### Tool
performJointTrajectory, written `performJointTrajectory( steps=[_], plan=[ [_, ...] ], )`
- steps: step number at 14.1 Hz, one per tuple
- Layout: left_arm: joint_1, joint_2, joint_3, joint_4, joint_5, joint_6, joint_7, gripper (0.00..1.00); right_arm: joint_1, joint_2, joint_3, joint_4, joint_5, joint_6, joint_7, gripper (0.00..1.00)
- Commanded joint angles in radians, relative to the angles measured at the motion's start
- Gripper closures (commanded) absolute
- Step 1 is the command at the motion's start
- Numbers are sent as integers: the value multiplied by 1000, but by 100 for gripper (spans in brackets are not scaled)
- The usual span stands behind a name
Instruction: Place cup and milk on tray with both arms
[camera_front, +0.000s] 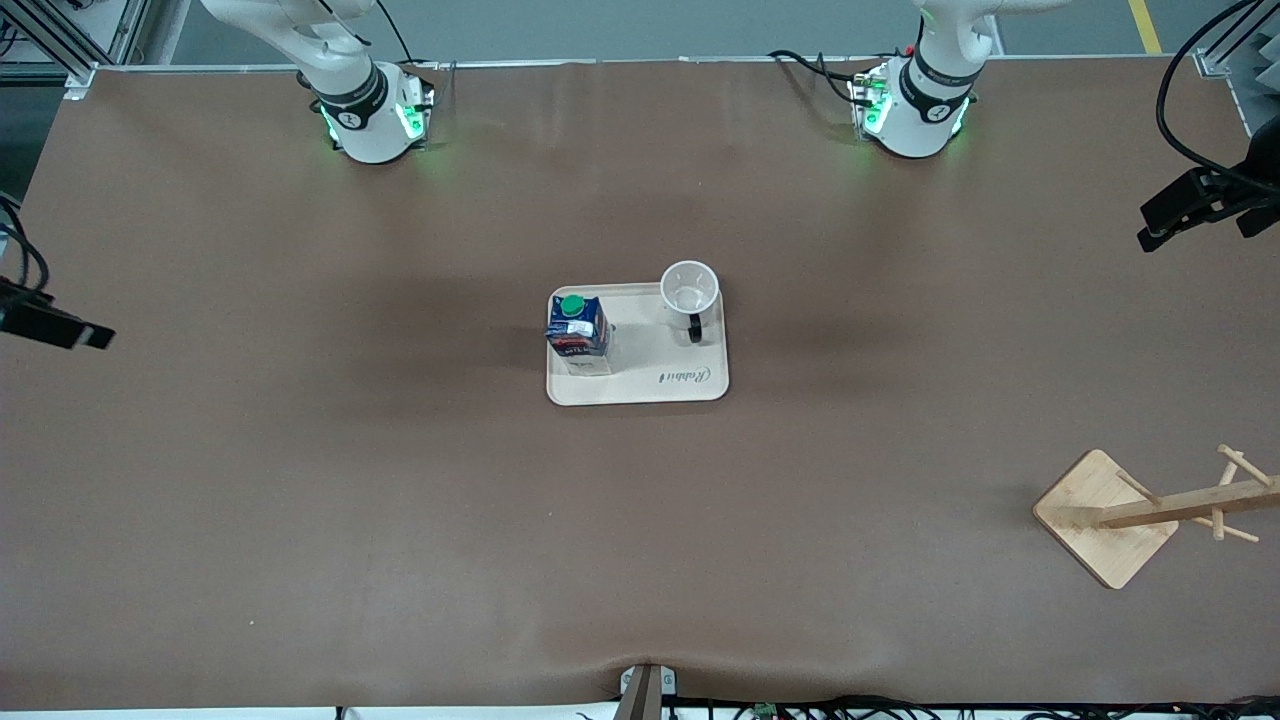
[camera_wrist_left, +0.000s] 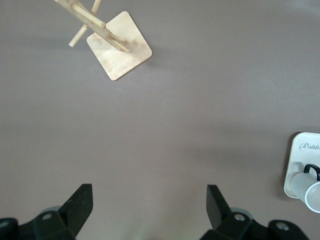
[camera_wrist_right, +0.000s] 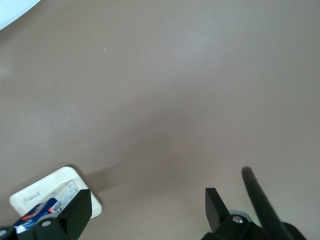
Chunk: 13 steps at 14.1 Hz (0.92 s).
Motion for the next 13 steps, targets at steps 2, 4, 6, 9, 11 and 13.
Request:
performJointTrajectory(
  steps=[2, 4, 6, 9, 11, 13],
  plan=[
    [5, -22, 0, -18, -17, 4, 20, 0, -35, -238, 131, -260, -112, 54, -2, 0],
    [5, -22, 0, -18, -17, 4, 20, 0, -63, -295, 170, -353, -132, 116, -57, 0],
    [5, -24, -1, -18, -17, 2, 22, 0, -65, -327, 167, -401, -132, 139, -105, 0],
    [5, -30, -1, -18, -17, 2, 22, 0, -68, -303, 165, -326, -124, 133, -206, 0],
    [5, -30, 0, -18, -17, 2, 22, 0, -77, -271, 156, -282, -136, 128, -208, 0],
    [6, -30, 0, -18, -17, 2, 22, 0, -80, -272, 155, -291, -132, 124, -203, 0]
  ],
)
